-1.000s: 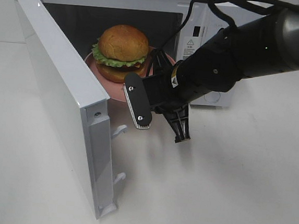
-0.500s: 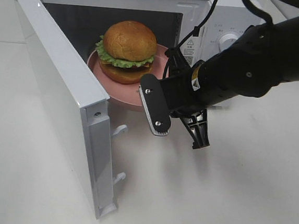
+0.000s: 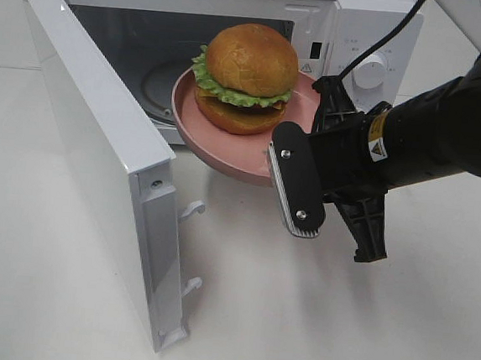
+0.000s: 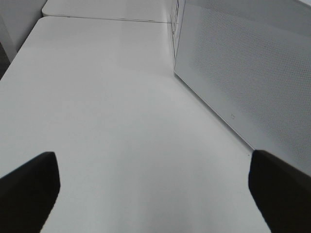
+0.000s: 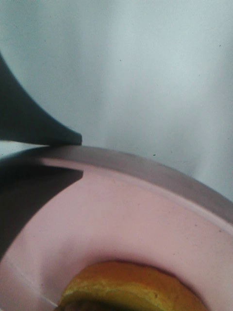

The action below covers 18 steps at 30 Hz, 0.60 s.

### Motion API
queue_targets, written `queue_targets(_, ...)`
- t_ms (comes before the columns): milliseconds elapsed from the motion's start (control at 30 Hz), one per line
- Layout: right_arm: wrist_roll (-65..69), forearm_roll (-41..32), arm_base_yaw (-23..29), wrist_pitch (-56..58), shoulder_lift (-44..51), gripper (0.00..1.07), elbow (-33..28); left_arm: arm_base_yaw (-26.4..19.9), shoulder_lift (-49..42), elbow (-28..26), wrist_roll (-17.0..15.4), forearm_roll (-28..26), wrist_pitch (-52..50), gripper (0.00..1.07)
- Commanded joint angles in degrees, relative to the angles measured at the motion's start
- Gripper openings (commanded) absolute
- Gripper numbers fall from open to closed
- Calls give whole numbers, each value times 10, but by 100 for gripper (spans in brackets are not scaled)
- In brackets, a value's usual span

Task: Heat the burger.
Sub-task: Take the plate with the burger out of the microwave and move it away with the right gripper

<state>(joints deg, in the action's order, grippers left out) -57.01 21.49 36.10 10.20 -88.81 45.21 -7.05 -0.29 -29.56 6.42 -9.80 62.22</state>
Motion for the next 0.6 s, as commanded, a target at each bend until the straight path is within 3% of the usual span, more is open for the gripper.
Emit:
queue_targets(33, 35, -6, -14, -19, 46, 0, -18, -1, -10, -1, -2, -2, -7, 98)
queue_targets(600, 55, 14, -14, 25, 182, 0, -101, -1, -10, -1, -2, -2, -7, 98)
